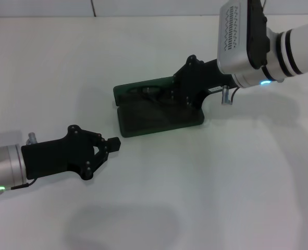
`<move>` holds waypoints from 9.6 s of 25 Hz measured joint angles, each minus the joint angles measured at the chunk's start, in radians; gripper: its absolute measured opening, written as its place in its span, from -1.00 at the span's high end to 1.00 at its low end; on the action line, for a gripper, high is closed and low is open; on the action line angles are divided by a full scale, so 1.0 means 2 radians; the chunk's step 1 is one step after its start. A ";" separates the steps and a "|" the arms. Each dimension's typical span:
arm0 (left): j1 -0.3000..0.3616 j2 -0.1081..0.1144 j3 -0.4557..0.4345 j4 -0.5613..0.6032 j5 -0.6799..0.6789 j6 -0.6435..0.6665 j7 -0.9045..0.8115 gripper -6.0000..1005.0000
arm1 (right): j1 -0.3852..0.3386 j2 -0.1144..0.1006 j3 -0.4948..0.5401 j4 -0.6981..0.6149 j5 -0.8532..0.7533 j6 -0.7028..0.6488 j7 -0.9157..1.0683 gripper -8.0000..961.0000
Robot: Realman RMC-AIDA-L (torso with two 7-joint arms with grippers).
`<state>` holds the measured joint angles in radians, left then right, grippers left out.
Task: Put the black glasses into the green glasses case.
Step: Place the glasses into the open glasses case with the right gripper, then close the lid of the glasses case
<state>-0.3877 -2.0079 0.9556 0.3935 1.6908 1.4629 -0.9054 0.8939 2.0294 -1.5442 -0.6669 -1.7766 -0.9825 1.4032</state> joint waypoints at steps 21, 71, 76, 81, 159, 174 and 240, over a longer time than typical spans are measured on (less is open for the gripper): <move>-0.003 -0.005 0.001 0.000 0.008 0.003 -0.005 0.93 | -0.004 -0.001 -0.019 -0.003 -0.006 0.011 0.000 0.88; -0.033 -0.038 -0.003 -0.003 0.013 -0.071 -0.024 0.92 | -0.229 -0.005 0.180 -0.077 0.048 -0.159 -0.008 0.20; -0.033 -0.038 -0.003 -0.005 0.011 -0.078 -0.028 0.92 | -0.233 -0.009 0.247 -0.012 0.057 -0.210 -0.048 -0.05; -0.037 -0.038 -0.004 -0.003 0.010 -0.082 -0.029 0.92 | -0.250 -0.009 0.263 0.010 0.055 -0.222 -0.082 -0.24; -0.054 -0.025 -0.017 0.001 0.009 -0.058 -0.039 0.91 | -0.248 -0.008 0.265 0.036 0.058 -0.237 -0.108 -0.32; -0.050 -0.026 -0.014 0.001 0.052 -0.094 -0.055 0.91 | -0.247 -0.008 0.265 0.036 0.054 -0.238 -0.110 -0.32; -0.083 -0.044 0.237 0.285 0.080 -0.365 -0.742 0.90 | -0.249 -0.008 0.267 0.035 0.058 -0.229 -0.110 -0.32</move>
<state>-0.5541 -2.0958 1.4287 0.9645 1.8505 0.7324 -2.3901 0.3966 2.0125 -1.0108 -0.5959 -1.6613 -1.4404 1.1842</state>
